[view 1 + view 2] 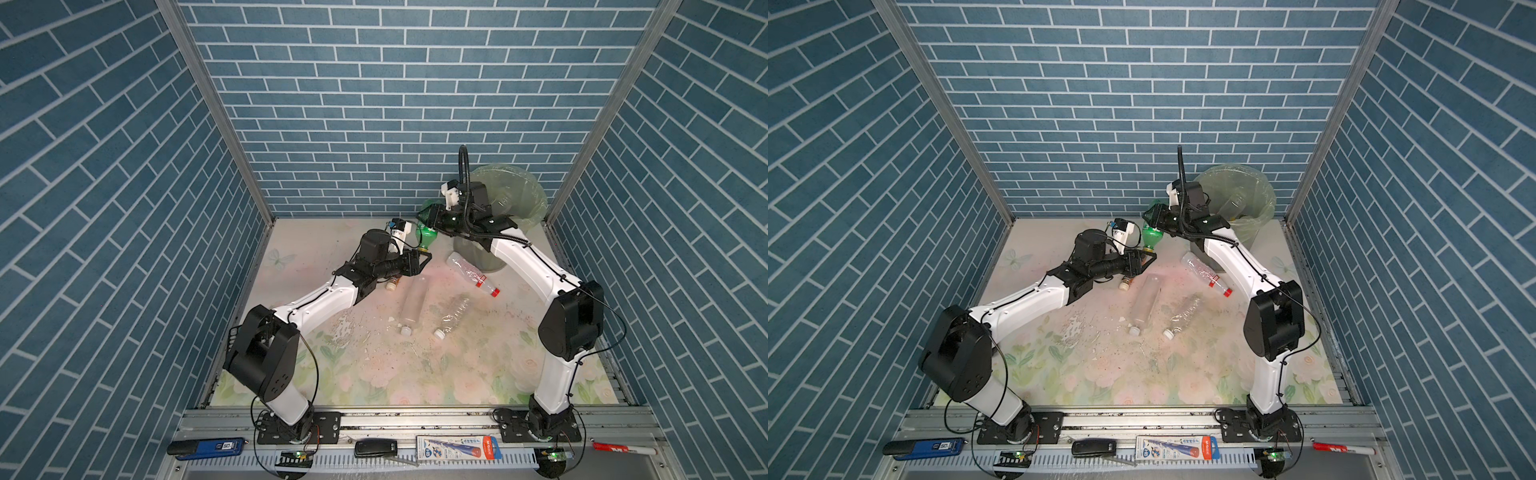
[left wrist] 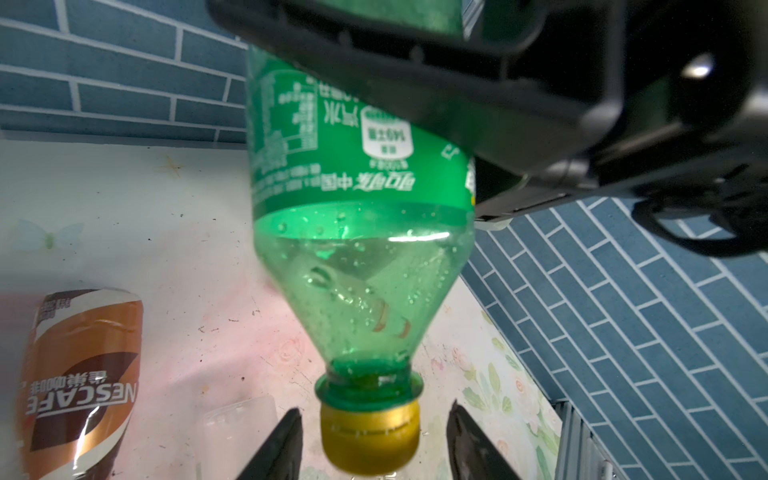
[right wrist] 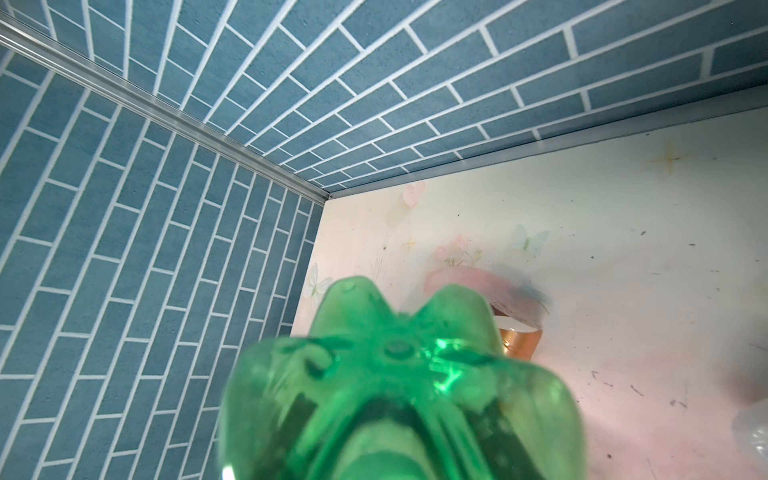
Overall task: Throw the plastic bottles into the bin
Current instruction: 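Carry the green bottle over the bin with the right gripper and release it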
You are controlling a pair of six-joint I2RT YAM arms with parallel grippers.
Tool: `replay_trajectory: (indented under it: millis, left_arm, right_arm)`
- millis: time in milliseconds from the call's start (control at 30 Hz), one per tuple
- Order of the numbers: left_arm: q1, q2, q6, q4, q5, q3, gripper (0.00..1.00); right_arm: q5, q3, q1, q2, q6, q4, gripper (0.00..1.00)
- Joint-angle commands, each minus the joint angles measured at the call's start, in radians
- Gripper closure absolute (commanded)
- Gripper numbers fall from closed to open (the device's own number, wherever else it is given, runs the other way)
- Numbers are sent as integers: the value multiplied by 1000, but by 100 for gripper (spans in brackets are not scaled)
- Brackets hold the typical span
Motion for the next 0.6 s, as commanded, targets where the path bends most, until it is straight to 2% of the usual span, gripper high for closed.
replay_trajectory:
  millis: [0, 167, 333, 567]
  left_arm:
    - [-5, -54, 7, -14, -5, 20, 29]
    - [-5, -96, 12, -46, -11, 66, 2]
    - [-15, -101, 27, -62, -18, 154, 1]
    - [-33, -17, 31, -71, -2, 289, 1]
  right_arm:
    - [54, 93, -7, -56, -85, -58, 56]
    - [145, 212, -37, -85, -204, -167, 59]
    - [228, 366, -84, -106, -297, -263, 62]
    - [491, 582, -109, -161, -528, -312, 63]
